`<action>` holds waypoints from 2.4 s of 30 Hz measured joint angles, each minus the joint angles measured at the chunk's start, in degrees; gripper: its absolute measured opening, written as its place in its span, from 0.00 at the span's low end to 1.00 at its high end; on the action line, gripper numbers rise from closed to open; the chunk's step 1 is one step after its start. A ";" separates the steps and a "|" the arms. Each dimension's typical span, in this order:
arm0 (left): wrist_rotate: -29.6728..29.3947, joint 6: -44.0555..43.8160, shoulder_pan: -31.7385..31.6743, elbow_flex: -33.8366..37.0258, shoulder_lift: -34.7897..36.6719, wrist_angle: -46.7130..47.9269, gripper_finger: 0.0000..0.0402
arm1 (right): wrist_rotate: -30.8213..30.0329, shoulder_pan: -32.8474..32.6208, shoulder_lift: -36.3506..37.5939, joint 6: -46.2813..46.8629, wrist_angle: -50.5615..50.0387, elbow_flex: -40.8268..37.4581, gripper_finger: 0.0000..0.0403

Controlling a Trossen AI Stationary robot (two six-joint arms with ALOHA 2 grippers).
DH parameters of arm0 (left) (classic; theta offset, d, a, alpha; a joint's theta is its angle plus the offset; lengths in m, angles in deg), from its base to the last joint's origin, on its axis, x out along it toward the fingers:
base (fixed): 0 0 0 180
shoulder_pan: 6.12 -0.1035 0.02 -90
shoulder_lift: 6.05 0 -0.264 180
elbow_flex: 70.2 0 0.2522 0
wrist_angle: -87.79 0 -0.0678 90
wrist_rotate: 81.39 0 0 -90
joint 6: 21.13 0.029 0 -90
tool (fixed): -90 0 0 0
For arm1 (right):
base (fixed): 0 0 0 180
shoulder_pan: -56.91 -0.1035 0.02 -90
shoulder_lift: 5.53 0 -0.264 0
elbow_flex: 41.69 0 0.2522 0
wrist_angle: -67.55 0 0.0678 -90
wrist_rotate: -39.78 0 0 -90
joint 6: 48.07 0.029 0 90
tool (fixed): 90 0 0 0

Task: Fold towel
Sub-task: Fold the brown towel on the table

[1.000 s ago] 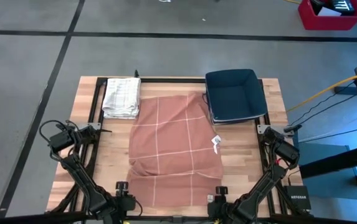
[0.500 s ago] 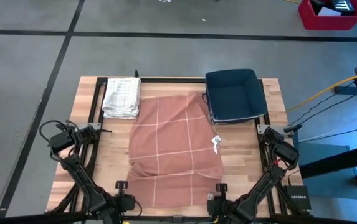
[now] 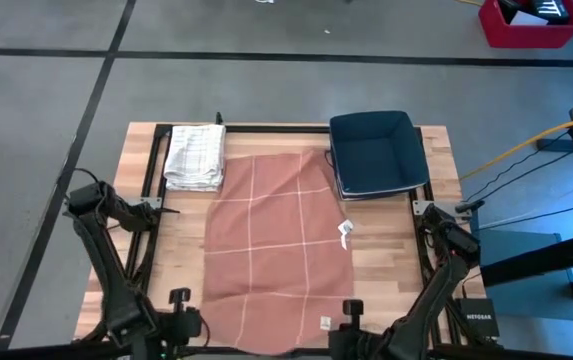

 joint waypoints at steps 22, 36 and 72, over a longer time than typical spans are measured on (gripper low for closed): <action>-5.50 -1.82 8.67 -4.94 -3.04 -20.18 0.00 | 4.30 -7.59 0.09 12.95 16.48 7.30 0.00; -7.88 -2.77 8.58 -6.40 -3.02 -14.69 0.00 | 3.09 -6.50 -0.10 9.45 13.41 7.30 0.00; -26.08 -18.41 -19.00 18.68 18.07 37.13 0.00 | -16.77 32.46 5.96 -6.35 -27.08 -11.36 0.00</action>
